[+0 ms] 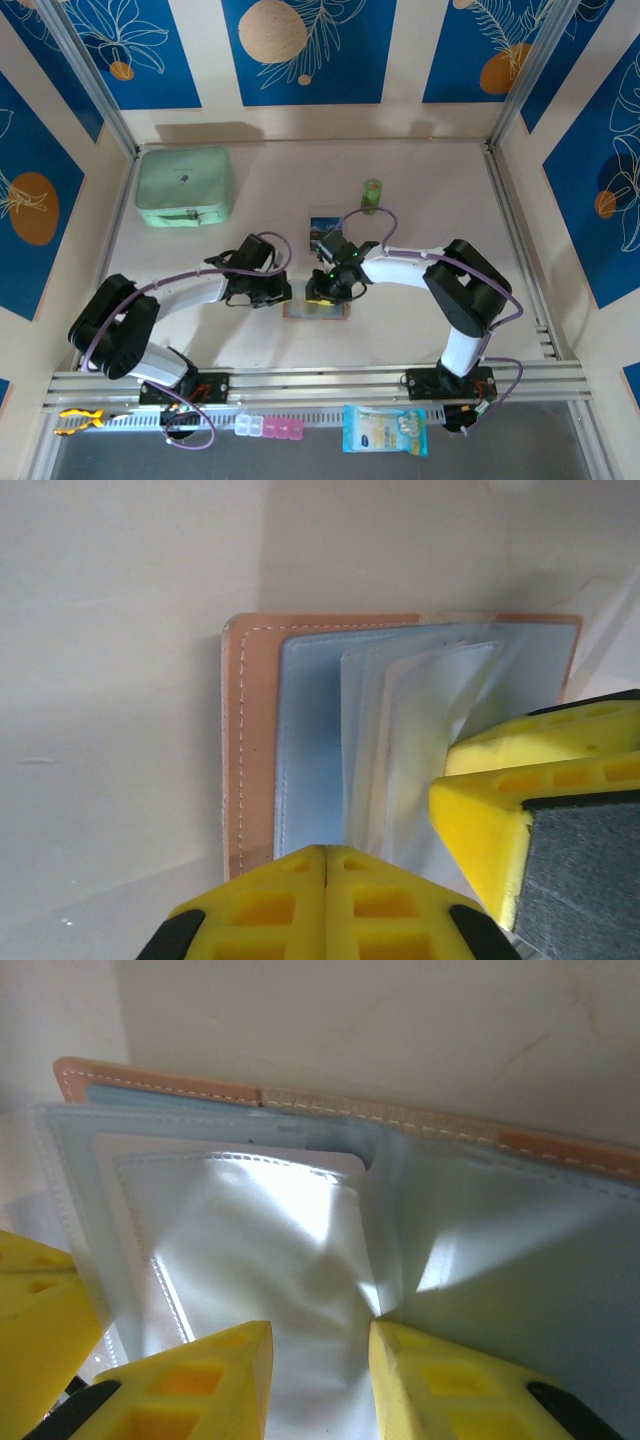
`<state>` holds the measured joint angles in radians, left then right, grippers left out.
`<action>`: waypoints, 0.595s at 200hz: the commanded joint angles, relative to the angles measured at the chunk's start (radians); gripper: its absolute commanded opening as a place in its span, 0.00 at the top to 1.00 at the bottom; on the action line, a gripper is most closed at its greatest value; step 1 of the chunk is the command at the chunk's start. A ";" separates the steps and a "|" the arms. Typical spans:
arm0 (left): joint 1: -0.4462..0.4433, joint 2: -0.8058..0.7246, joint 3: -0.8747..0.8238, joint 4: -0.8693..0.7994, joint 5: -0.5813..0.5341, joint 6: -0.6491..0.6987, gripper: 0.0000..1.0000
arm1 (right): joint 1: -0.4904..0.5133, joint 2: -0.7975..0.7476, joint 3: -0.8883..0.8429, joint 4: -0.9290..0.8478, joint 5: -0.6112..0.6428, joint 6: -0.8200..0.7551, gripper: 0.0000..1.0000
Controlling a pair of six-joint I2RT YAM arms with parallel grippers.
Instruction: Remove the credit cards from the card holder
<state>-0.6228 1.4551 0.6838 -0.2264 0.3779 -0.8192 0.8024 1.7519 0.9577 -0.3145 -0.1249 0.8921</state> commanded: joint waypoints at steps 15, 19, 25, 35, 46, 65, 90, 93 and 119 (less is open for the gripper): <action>0.003 0.005 0.039 0.052 0.039 -0.040 0.91 | -0.018 -0.020 -0.051 0.027 -0.032 0.017 0.68; 0.003 0.005 0.040 0.051 0.038 -0.040 0.91 | -0.020 -0.020 -0.054 0.030 -0.033 0.019 0.68; 0.002 0.005 0.041 0.047 0.036 -0.041 0.90 | -0.021 -0.020 -0.057 0.036 -0.037 0.020 0.68; 0.000 0.000 0.046 0.030 0.020 -0.041 0.90 | -0.024 -0.022 -0.063 0.041 -0.041 0.022 0.68; 0.000 -0.014 0.053 -0.005 -0.018 -0.036 0.89 | -0.028 -0.024 -0.068 0.047 -0.044 0.022 0.68; 0.001 -0.040 0.064 -0.057 -0.068 -0.021 0.88 | -0.031 -0.028 -0.075 0.062 -0.054 0.021 0.68; 0.000 -0.064 0.075 -0.096 -0.103 -0.012 0.88 | -0.033 -0.014 -0.074 0.087 -0.083 0.018 0.68; 0.001 -0.066 0.077 -0.099 -0.106 -0.011 0.88 | -0.031 -0.014 -0.076 0.090 -0.085 0.017 0.68; 0.001 -0.084 0.074 -0.102 -0.123 -0.011 0.86 | -0.029 -0.002 -0.073 0.108 -0.104 0.014 0.68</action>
<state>-0.6228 1.3998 0.7345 -0.2810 0.2970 -0.8368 0.7734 1.7374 0.9020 -0.2218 -0.1967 0.9028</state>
